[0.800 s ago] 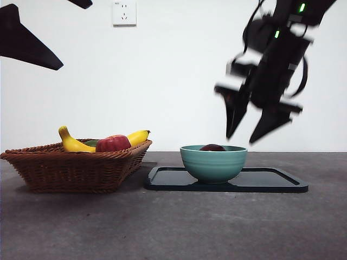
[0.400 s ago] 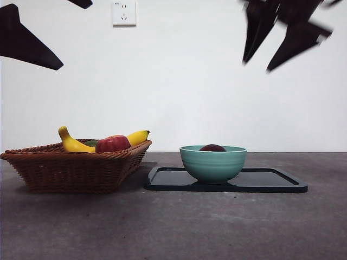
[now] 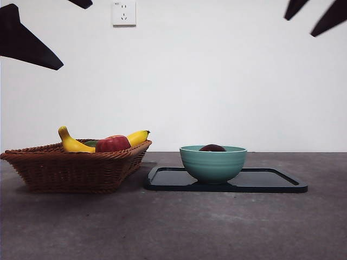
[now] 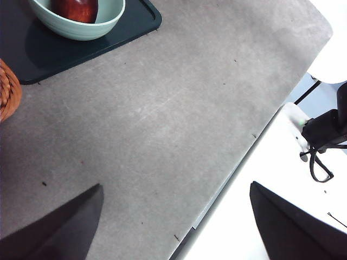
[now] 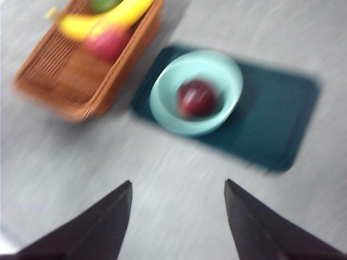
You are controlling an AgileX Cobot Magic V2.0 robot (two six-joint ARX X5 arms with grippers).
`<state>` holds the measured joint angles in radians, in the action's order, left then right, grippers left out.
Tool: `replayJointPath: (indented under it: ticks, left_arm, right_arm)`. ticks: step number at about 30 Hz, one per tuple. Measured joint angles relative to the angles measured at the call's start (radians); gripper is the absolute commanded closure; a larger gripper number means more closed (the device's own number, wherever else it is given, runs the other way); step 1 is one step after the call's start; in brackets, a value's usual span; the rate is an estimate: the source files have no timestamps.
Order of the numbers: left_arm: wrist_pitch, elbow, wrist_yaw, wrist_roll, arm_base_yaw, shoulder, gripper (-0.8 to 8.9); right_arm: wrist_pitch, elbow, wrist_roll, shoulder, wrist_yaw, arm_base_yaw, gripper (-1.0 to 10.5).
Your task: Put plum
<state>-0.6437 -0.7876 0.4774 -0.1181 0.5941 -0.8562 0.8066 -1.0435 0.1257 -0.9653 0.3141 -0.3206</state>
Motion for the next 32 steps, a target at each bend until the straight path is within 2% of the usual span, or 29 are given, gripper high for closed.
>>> replayJointPath:
  ticks: [5, 11, 18, 32]
  left_arm:
    - [0.002, 0.0, 0.0, 0.0, 0.0, 0.0, 3.81]
    - [0.003, 0.0, 0.0, 0.0, 0.0, 0.0, 3.81]
    - [0.003, 0.0, 0.0, 0.0, 0.0, 0.0, 3.81]
    - [0.003, 0.0, 0.0, 0.0, 0.0, 0.0, 3.81]
  right_arm:
    - [0.002, 0.154, 0.0, 0.181, 0.107, 0.0, 6.7]
    - [0.004, 0.278, 0.0, 0.323, 0.157, 0.0, 6.7]
    - [0.017, 0.316, 0.0, 0.389, 0.163, 0.0, 6.7]
    - [0.017, 0.316, 0.0, 0.392, 0.163, 0.0, 6.7]
